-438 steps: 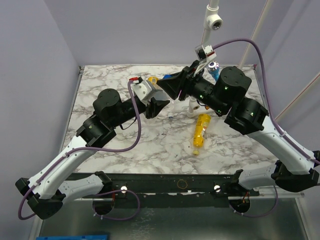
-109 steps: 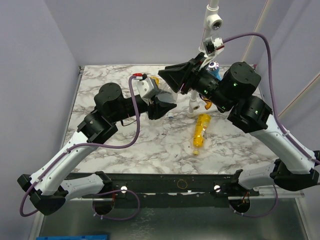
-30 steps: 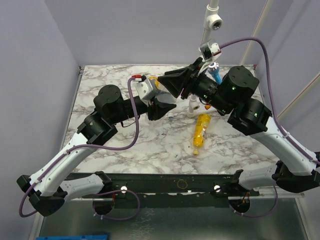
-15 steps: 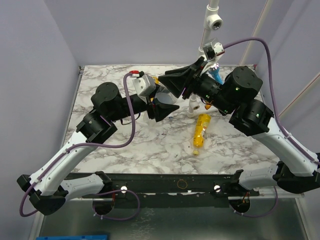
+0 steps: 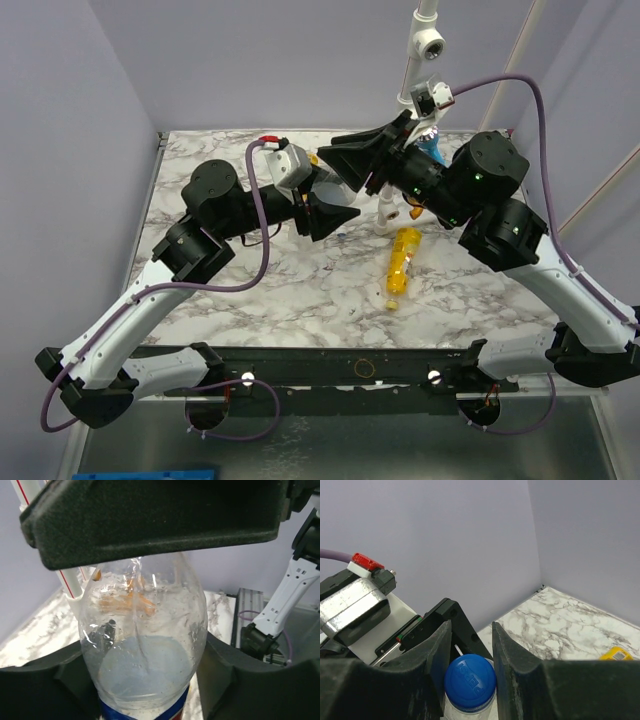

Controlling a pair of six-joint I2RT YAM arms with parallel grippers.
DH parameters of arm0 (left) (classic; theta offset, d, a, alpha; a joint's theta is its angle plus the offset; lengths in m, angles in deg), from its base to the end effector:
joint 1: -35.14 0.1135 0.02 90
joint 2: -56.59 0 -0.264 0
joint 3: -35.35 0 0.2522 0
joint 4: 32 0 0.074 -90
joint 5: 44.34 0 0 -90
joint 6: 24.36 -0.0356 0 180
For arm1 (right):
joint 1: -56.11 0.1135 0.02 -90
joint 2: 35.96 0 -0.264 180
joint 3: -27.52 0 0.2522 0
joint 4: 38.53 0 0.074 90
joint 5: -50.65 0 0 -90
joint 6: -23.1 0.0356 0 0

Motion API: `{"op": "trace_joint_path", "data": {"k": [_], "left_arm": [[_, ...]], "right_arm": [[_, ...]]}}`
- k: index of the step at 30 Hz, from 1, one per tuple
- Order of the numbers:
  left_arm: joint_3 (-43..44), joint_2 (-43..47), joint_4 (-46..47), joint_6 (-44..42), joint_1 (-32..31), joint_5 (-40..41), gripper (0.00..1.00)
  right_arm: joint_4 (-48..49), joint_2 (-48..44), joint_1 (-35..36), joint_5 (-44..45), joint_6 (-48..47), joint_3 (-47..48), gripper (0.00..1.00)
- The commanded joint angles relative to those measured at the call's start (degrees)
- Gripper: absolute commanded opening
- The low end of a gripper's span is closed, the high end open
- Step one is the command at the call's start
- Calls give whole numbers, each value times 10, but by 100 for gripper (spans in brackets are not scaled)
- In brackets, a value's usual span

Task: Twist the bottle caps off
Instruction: Unscrew the bottle cap from the plastic bottle.

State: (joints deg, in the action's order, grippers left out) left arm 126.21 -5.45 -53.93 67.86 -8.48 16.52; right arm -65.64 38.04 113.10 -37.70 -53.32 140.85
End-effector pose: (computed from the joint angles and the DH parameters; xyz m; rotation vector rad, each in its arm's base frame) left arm 0.1484 -0.1654 0.4809 0.9335 1.2369 -1.0093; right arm 0.1367 0.2086 0.5503 -0.5057 1.3395 1.0084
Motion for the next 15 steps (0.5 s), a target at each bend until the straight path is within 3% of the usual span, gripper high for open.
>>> {"op": "trace_joint_path", "data": {"k": [1, 7, 10, 12, 15], "left_arm": [[31, 4, 31, 12, -2, -25, 67], [28, 8, 37, 17, -1, -32, 73], [26, 10, 38, 12, 1, -46, 68], [25, 10, 38, 6, 2, -55, 49], [24, 12, 38, 0, 5, -61, 7]], "right_arm": [[-5, 9, 2, -9, -4, -2, 1], [-8, 12, 2, -12, -6, -1, 1], [-5, 11, 2, -13, -6, -5, 1], [-6, 12, 2, -12, -7, -5, 1], [-8, 12, 2, -4, -8, -7, 1]]}}
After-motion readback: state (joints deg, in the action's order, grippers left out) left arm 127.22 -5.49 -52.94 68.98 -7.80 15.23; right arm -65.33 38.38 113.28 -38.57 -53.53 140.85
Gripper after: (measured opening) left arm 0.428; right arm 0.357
